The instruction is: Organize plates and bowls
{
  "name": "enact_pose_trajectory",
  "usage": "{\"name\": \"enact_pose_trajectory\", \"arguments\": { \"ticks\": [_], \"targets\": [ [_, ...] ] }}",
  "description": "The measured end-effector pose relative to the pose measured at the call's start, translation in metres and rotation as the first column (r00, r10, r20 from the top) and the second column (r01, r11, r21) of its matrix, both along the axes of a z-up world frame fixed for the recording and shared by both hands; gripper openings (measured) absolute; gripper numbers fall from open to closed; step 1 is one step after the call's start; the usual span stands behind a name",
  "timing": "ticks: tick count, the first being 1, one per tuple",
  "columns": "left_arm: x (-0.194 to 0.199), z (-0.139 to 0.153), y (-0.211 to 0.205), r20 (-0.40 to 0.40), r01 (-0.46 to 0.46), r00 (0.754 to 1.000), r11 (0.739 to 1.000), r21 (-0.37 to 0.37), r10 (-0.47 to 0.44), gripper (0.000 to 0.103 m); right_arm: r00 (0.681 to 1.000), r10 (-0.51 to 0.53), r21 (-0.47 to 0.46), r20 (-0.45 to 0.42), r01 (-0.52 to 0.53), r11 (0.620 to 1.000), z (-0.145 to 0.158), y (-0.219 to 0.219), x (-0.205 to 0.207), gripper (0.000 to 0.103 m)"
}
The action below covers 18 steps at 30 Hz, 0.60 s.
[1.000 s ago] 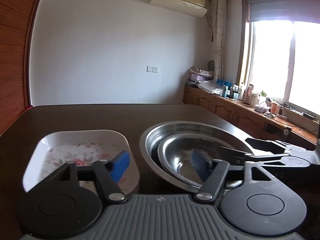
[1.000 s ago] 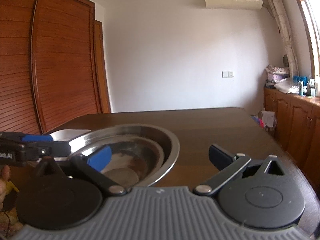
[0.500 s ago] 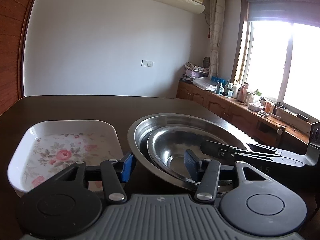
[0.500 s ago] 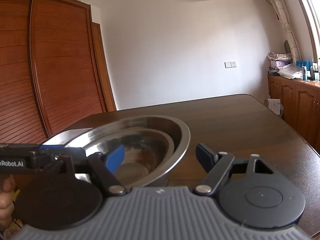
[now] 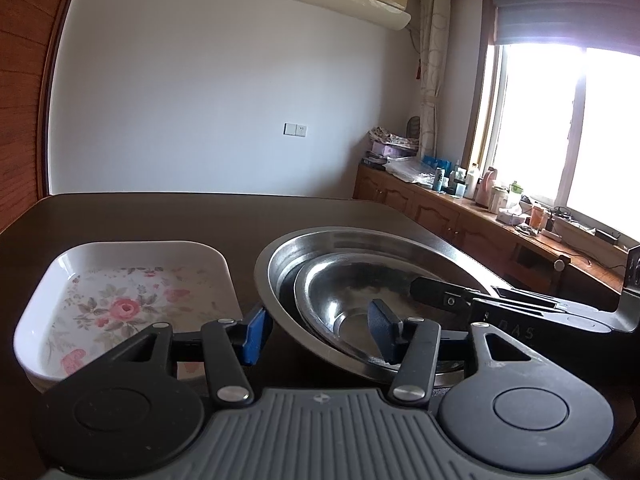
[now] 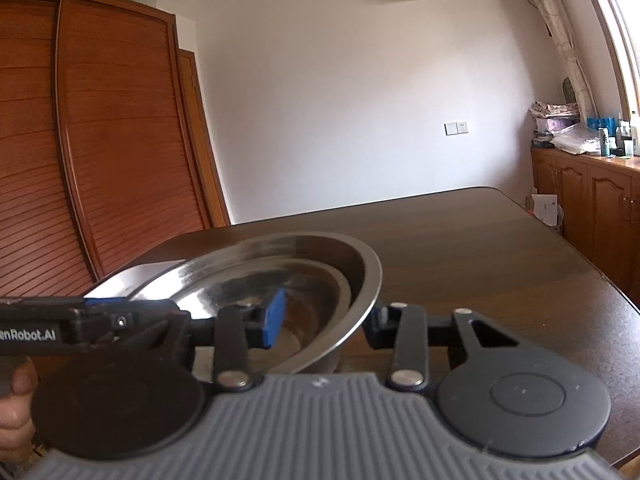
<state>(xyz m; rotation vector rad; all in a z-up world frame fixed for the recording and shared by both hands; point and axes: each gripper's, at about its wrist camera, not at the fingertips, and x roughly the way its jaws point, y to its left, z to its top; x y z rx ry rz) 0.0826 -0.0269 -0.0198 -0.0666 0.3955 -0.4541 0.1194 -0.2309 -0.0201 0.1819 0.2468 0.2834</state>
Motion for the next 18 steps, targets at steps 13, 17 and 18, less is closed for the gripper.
{"name": "enact_pose_trajectory", "arguments": {
  "ticks": [13, 17, 18],
  "targets": [
    [-0.009, 0.009, 0.016, 0.051, -0.022, 0.998, 1.000, -0.007, 0.022, 0.082, 1.000, 0.013, 0.009, 0.019, -0.013, 1.000, 0.008, 0.003, -0.001, 0.041],
    [-0.011, 0.016, 0.024, 0.067, -0.039, 0.997, 0.999, -0.009, 0.039, 0.082, 0.999, 0.031, 0.012, 0.024, -0.031, 0.999, 0.013, 0.007, 0.002, 0.041],
    [-0.011, 0.017, 0.027, 0.070, -0.045, 0.996, 0.999, -0.011, 0.046, 0.082, 0.999, 0.036, 0.011, 0.027, -0.036, 0.999, 0.014, 0.009, 0.003, 0.041]
  ]
}}
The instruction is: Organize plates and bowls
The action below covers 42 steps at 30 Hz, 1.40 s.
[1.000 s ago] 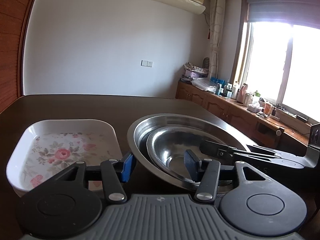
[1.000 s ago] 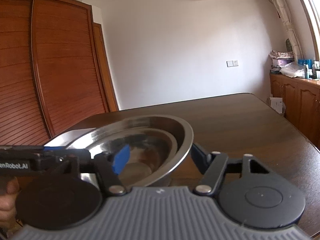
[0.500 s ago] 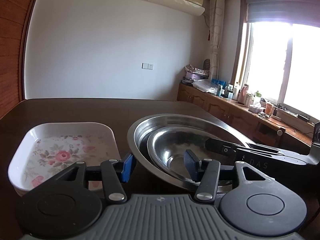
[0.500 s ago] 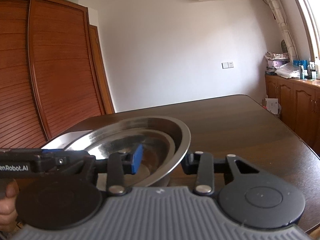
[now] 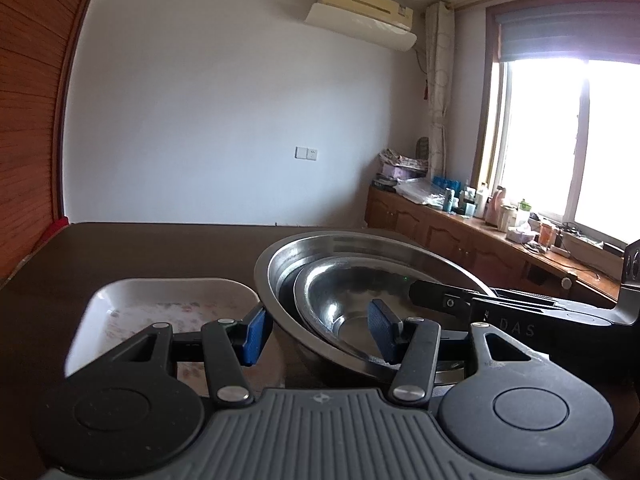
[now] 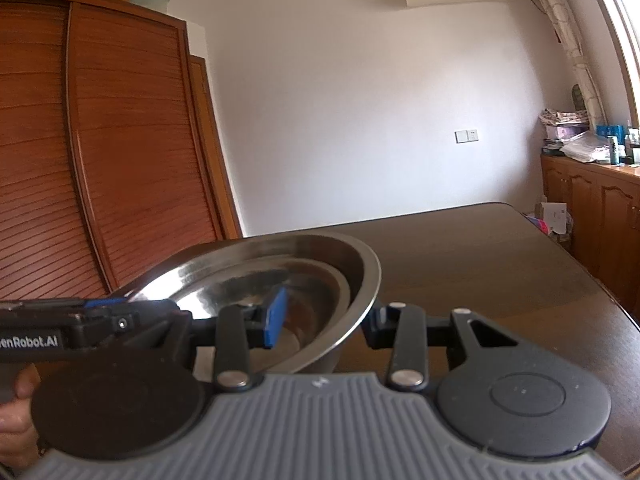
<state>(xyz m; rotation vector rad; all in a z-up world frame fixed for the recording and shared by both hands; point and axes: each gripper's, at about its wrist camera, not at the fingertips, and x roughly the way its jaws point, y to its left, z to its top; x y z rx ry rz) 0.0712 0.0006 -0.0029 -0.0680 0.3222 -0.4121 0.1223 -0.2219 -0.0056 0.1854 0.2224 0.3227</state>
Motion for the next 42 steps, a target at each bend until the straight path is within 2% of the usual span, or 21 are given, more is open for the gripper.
{"name": "enact_pose_trajectory", "arguments": {
  "ticks": [22, 32, 42],
  "targets": [
    [-0.004, 0.019, 0.068, 0.039, -0.159, 0.986, 0.987, -0.018, 0.159, 0.082, 0.986, 0.168, -0.016, 0.010, -0.168, 0.986, 0.014, 0.051, 0.015, 0.041],
    [0.004, 0.010, 0.081, 0.010, -0.200, 0.980, 0.980, -0.010, 0.200, 0.082, 0.977, 0.212, -0.032, -0.010, -0.212, 0.977, 0.014, 0.063, 0.021, 0.041],
    [0.010, -0.001, 0.083, -0.021, -0.213, 0.977, 0.977, -0.003, 0.212, 0.082, 0.976, 0.213, -0.042, -0.045, -0.215, 0.976, 0.005, 0.070, 0.026, 0.041]
  ]
}}
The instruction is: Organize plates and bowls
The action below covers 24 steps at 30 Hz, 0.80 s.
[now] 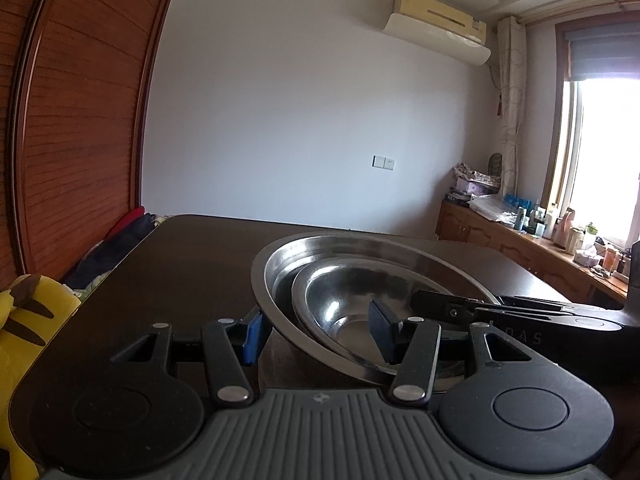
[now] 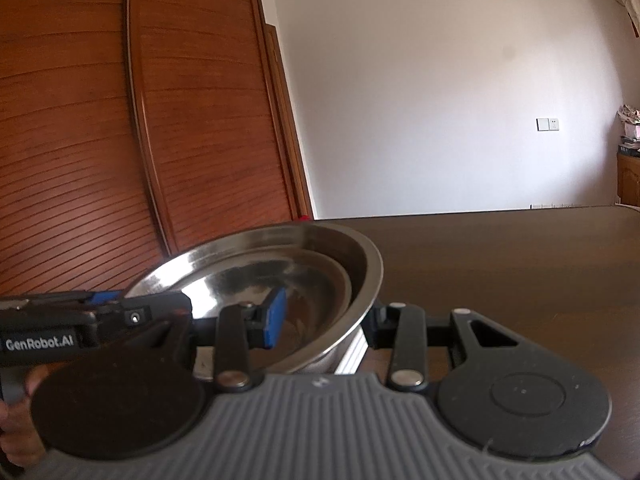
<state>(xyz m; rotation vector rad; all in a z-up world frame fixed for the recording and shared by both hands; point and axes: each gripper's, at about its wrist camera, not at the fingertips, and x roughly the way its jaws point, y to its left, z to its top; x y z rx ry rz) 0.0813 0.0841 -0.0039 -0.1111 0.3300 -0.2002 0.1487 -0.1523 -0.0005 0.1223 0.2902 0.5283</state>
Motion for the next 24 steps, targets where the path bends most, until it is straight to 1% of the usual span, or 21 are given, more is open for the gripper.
{"name": "enact_pose_trajectory", "arguments": {
  "ticks": [6, 11, 12, 13, 14, 15, 16, 17, 19, 20, 24],
  "targets": [
    [0.002, -0.002, -0.002, -0.001, -0.005, 1.000, 1.000, 0.018, 0.005, 0.082, 1.000, -0.005, -0.005, -0.009, 0.005, 1.000, 0.001, 0.004, 0.003, 0.041],
    [0.002, -0.003, -0.002, 0.001, -0.005, 1.000, 1.000, 0.020, 0.005, 0.082, 1.000, -0.002, -0.018, -0.003, 0.002, 1.000, 0.003, 0.007, 0.003, 0.043],
    [0.001, -0.002, -0.004, 0.003, -0.007, 1.000, 1.000, 0.025, 0.007, 0.083, 1.000, -0.002, -0.021, -0.003, 0.002, 1.000, 0.004, 0.009, 0.005, 0.045],
    [0.001, -0.002, -0.004, 0.005, -0.008, 1.000, 1.000, 0.029, 0.008, 0.084, 1.000, 0.005, -0.025, -0.002, -0.005, 1.000, 0.003, 0.010, 0.004, 0.050],
    [0.000, -0.002, -0.005, 0.006, -0.011, 1.000, 0.999, 0.032, 0.011, 0.087, 1.000, 0.007, -0.033, 0.005, -0.007, 0.999, 0.004, 0.011, 0.003, 0.053],
    [0.000, -0.002, -0.004, 0.007, -0.014, 1.000, 0.999, 0.032, 0.014, 0.092, 1.000, 0.006, -0.044, 0.013, -0.005, 0.999, 0.004, 0.013, 0.002, 0.058],
    [-0.001, -0.002, -0.003, 0.007, -0.018, 1.000, 0.999, 0.029, 0.018, 0.094, 1.000, 0.004, -0.051, 0.021, -0.002, 0.999, 0.005, 0.014, 0.001, 0.064],
    [-0.002, -0.002, -0.001, 0.011, -0.024, 1.000, 0.999, 0.027, 0.024, 0.098, 1.000, 0.001, -0.056, 0.029, 0.000, 0.998, 0.005, 0.015, 0.000, 0.067],
    [-0.005, 0.000, -0.001, 0.020, -0.038, 0.999, 0.999, 0.030, 0.037, 0.102, 0.999, -0.006, -0.059, 0.039, 0.008, 0.998, 0.006, 0.014, -0.001, 0.075],
    [-0.005, 0.001, 0.001, 0.026, -0.045, 0.999, 0.998, 0.034, 0.045, 0.103, 0.999, -0.011, -0.059, 0.037, 0.013, 0.998, 0.006, 0.012, -0.002, 0.076],
    [-0.012, 0.008, 0.006, 0.058, -0.076, 0.996, 0.996, 0.047, 0.073, 0.103, 0.998, -0.045, -0.043, 0.036, 0.046, 0.998, 0.008, 0.000, -0.007, 0.078]
  ]
}}
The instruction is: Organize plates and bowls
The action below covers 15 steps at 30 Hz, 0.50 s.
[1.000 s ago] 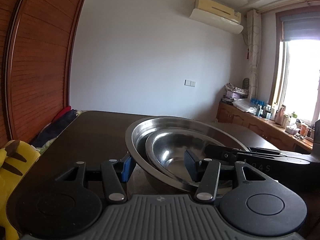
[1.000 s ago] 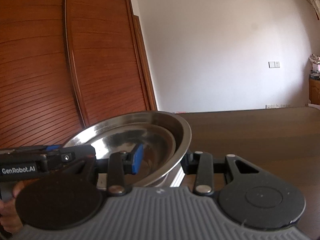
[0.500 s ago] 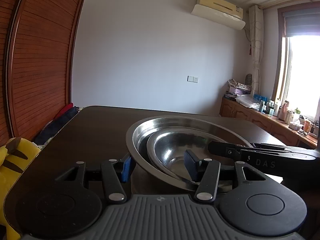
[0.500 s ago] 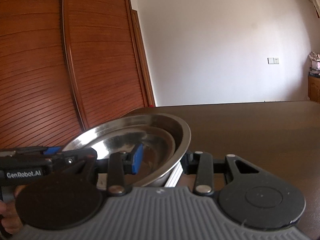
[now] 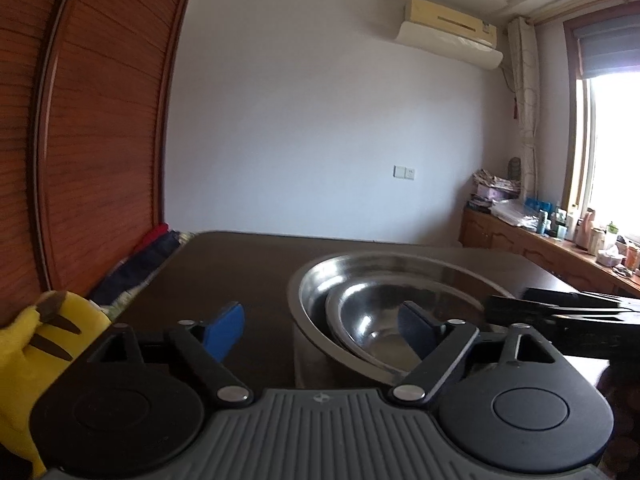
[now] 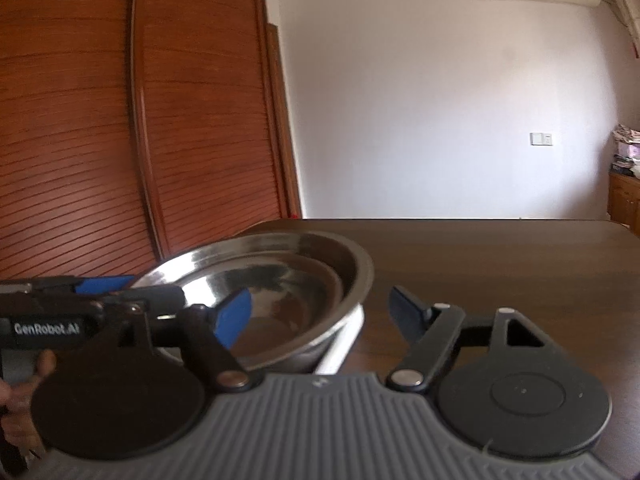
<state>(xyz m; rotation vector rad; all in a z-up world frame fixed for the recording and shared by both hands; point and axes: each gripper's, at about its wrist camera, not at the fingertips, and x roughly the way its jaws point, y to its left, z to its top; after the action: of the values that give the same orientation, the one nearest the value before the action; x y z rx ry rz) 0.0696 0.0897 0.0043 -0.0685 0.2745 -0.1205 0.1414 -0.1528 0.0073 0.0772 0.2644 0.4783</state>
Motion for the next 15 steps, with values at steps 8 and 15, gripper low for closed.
{"name": "enact_pose_trajectory", "arguments": {
  "ticks": [8, 15],
  "targets": [
    [-0.018, 0.026, -0.007, 0.074, -0.001, 0.997, 0.999, 0.041, -0.002, 0.103, 0.995, -0.073, -0.026, 0.064, 0.075, 0.997, 0.014, -0.033, -0.026, 0.087],
    [-0.031, 0.046, -0.034, 0.108, 0.011, 0.994, 0.997, 0.077, -0.019, 0.103, 0.985, -0.131, -0.008, 0.111, 0.133, 0.991, 0.028, -0.060, -0.043, 0.103]
  ]
}}
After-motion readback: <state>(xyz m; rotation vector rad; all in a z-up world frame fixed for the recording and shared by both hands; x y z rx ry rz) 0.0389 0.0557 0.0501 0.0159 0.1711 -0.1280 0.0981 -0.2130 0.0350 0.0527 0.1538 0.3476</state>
